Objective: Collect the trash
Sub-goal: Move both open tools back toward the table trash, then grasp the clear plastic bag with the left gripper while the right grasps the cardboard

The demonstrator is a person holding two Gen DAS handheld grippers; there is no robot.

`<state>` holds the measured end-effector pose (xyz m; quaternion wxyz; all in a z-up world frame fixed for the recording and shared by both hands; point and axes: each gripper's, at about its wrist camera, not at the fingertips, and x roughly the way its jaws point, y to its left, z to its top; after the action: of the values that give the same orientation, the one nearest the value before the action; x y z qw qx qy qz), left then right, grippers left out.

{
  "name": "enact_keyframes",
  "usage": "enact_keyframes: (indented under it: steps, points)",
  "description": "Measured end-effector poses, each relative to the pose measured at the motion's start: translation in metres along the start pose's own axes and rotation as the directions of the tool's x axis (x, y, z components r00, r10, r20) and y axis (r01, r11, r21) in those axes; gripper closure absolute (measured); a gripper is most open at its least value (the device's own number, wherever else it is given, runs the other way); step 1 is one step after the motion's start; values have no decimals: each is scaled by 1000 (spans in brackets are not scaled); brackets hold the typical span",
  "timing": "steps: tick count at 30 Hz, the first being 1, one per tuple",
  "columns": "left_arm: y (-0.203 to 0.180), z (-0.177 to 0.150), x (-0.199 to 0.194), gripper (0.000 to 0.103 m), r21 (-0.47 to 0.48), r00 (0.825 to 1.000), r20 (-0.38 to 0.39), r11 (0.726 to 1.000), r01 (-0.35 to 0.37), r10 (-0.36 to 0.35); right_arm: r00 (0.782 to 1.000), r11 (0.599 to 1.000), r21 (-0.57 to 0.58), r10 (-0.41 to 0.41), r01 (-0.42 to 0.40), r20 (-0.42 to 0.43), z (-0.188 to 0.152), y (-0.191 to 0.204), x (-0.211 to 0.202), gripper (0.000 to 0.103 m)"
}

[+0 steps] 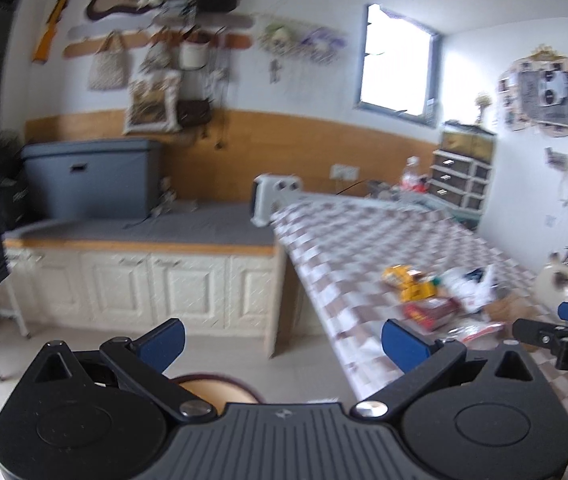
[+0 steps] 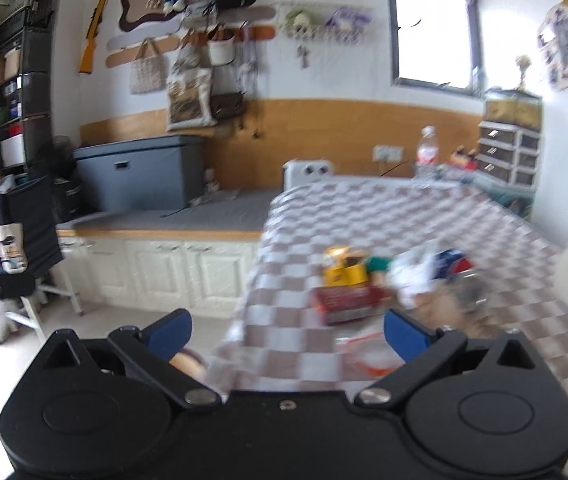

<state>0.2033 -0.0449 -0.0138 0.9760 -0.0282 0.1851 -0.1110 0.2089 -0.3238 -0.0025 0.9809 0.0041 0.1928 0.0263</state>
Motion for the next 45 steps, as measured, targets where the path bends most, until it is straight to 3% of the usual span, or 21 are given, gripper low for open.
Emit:
enact_keyframes:
  steps: [4, 8, 13, 18, 26, 30, 34, 38, 41, 43, 45]
  points:
    - [-27, -6, 1, 0, 33, 989, 112, 995, 98, -101, 994, 997, -18, -78, 79, 76, -13, -35, -10, 0]
    - [-54, -12, 11, 0, 68, 977, 141, 986, 152, -161, 981, 986, -45, -152, 158, 117, -26, -64, -13, 0]
    - [-84, -19, 27, 0, 139, 967, 125, 969, 205, -222, 969, 971, -73, -216, 226, 121, -39, -99, -8, 0]
    - [-120, -31, 46, 0, 267, 958, 77, 931, 248, -278, 952, 927, -217, -294, 307, 88, -50, -121, 12, 0]
    - [-155, -45, 72, 4, 386, 920, 1, 849, 361, -392, 968, 880, -418, -250, 227, -2, -56, -133, 41, 0]
    - [-171, -47, 92, 25, 426, 897, -67, 800, 422, -437, 979, 866, -476, -199, 151, -51, -58, -133, 51, 1]
    - [-186, -48, 113, 47, 445, 886, -122, 773, 452, -448, 989, 914, -399, -117, 74, -85, -47, -146, 58, 16]
    - [-199, -50, 136, 52, 456, 886, -156, 764, 457, -437, 991, 946, -323, -69, 28, -117, -44, -159, 70, 22]
    - [-206, -50, 151, 52, 462, 889, -166, 763, 452, -426, 988, 962, -272, -48, 5, -150, -46, -166, 78, 46]
    - [-210, -49, 159, 52, 476, 897, -157, 764, 436, -414, 984, 972, -234, -17, -25, -175, -50, -170, 78, 73]
    - [-213, -49, 165, 52, 488, 901, -151, 761, 427, -407, 985, 974, -221, 3, -42, -171, -53, -171, 73, 82]
